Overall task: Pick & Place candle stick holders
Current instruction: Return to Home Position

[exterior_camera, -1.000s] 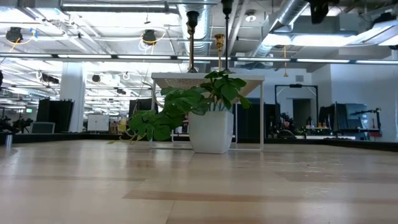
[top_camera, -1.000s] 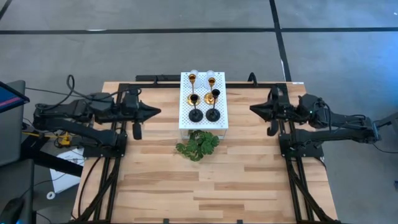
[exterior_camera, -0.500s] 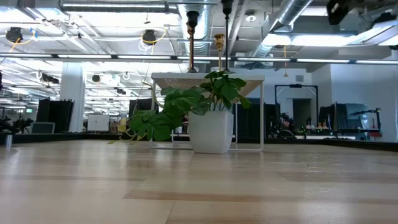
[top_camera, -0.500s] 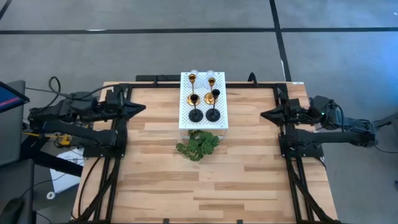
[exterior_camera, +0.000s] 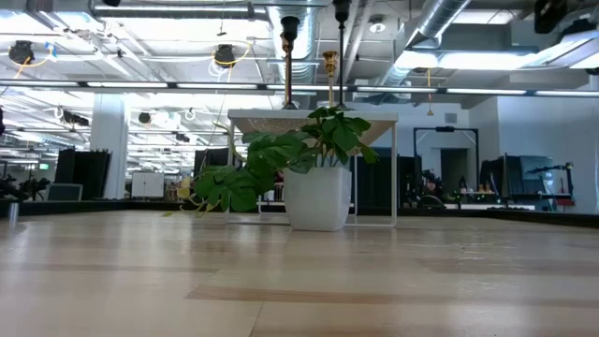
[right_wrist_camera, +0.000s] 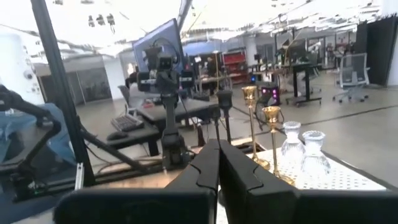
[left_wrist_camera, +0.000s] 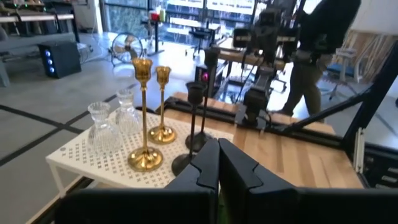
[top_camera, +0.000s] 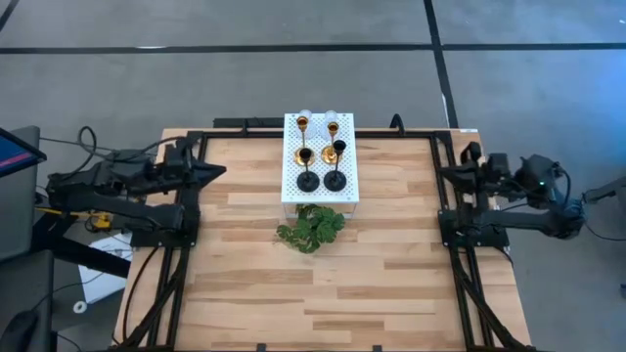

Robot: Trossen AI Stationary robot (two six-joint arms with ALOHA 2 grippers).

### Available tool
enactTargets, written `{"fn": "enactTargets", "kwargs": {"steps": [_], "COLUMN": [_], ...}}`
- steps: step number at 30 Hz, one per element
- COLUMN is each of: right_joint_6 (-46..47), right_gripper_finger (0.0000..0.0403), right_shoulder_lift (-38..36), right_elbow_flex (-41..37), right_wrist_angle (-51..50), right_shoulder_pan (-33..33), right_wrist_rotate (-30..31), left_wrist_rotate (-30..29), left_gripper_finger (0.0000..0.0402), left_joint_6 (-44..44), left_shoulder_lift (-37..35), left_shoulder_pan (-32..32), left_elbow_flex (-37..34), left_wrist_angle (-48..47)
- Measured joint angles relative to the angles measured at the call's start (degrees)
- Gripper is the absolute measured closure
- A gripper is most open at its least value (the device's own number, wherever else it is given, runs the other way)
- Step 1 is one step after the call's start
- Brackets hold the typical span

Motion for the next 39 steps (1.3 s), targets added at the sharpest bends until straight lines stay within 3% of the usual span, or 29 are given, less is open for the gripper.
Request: {"fn": "enactTargets", "kwargs": {"steps": [5, 11, 31, 39], "right_joint_6": [0.4, 0.28, 4.08, 5.14], "right_gripper_finger": [0.0403, 0.0403, 0.0403, 0.0403], "right_shoulder_lift": [-5.12, -4.81, -5.06, -5.1], "right_elbow_flex": [-1.83, -4.1, -32.69, -35.65], "right_wrist_angle": [0.66, 1.65, 20.2, 23.28], "right_shoulder_pan": [0.0, 0.0, 0.12, 0.09], "right_wrist_rotate": [0.13, 0.15, 0.98, -0.76], "left_wrist_rotate": [-0.02, 0.0, -0.59, -0.59], "left_gripper_finger": [0.0399, 0.0399, 0.0398, 0.0399], "left_joint_6": [-0.02, 0.0, 0.09, 0.2], "left_shoulder_lift": [-1.27, -1.2, -1.22, -1.22], "left_shoulder_pan": [0.0, 0.04, 0.04, 0.04], "left_elbow_flex": [0.02, 0.02, 0.04, 0.07], "left_wrist_angle": [0.7, 1.1, 2.71, 3.06]}}
